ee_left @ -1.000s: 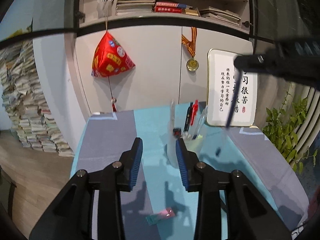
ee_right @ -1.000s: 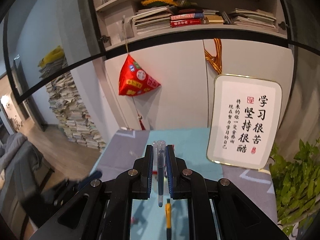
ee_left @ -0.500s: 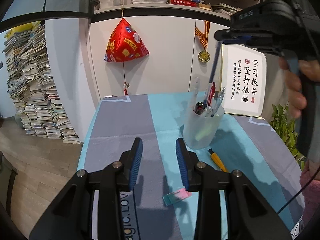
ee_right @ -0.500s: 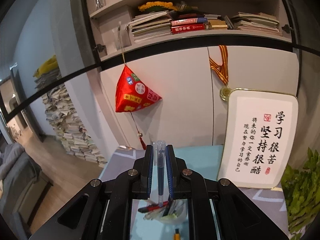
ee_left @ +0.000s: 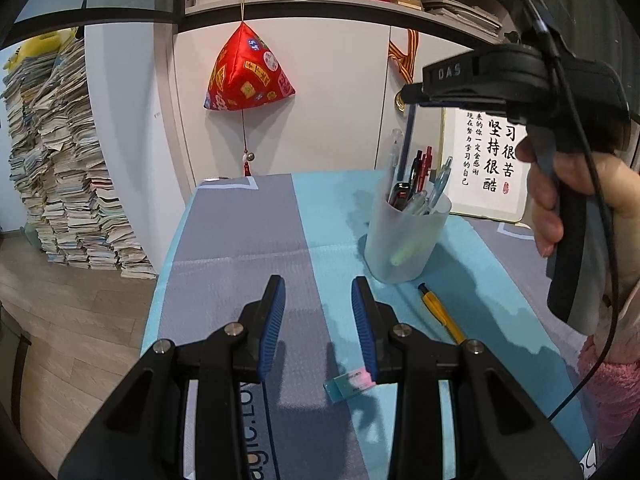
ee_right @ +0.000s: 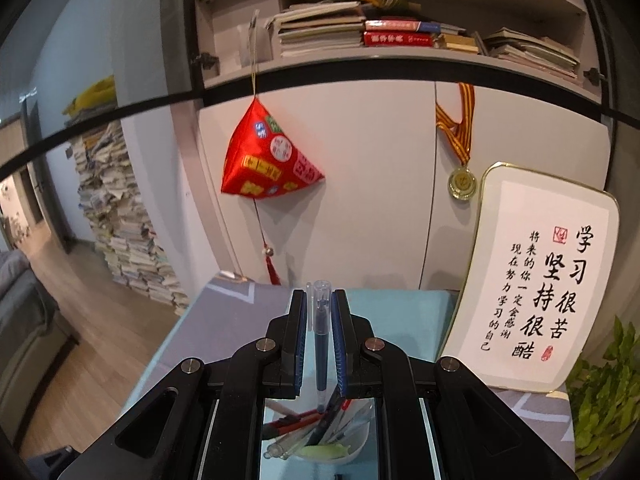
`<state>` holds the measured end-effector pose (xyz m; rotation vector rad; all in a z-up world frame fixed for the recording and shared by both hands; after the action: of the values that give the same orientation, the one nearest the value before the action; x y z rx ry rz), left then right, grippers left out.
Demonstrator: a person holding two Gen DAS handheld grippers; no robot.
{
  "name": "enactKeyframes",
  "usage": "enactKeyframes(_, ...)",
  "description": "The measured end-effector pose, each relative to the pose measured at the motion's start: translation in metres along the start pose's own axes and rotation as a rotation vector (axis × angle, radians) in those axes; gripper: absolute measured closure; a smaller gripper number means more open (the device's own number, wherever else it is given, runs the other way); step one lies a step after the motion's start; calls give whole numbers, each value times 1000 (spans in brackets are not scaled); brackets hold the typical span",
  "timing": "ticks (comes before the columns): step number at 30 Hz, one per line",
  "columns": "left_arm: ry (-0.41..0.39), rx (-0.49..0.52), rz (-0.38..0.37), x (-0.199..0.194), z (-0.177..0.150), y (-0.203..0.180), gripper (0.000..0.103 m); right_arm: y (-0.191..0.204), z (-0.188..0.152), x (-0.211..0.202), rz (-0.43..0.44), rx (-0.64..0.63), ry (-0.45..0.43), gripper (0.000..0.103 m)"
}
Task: Organize stationery
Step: 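Lower the blue pen into the frosted cup and open the right gripper, then grasp the pink eraser with the left gripper while the right grasps the yellow pencil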
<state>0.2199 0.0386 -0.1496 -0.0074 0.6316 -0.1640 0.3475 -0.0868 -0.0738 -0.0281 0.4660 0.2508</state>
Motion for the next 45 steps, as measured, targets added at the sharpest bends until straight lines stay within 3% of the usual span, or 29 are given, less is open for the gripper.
enactKeyframes(19,27,-11,-14,1,-9,-4,70,-1,-29,14,-3,-9,93,90)
enactKeyframes(22,30,-8,-10,0,-10,-4,70,-2,-33,14,39,16,113,90)
enactKeyframes(27,28,-11,-3,-1,-11,-2,63,-4,-36,5,62,37,122,89)
enactKeyframes(29,30,-12,-6,-3,-12,-2,63,-5,-36,-4,74,45,128,84)
enactKeyframes(33,42,-16,-9,-2,-15,-1,62,-9,-38,-33,100,62,87,59)
enactKeyframes(36,51,-10,-13,-3,-20,0,58,-10,-43,-52,105,45,86,58)
enactKeyframes(41,105,10,-64,2,-35,-2,54,-17,-79,-72,95,22,190,58)
enactKeyframes(45,160,59,-98,11,-51,-10,45,-16,-124,-63,97,0,348,58)
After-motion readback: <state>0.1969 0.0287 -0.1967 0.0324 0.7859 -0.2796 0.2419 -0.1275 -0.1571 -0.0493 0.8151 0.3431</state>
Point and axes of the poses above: each gripper's, at about its wrist camera, not at the fingertips, and x roughly the way its jaws point, y to its left, z to its top, the point moved 5 cm from there along x, roughly the way its jaws point, and after that the axes turned 4 degrees about -x, right-handed, at the moved point
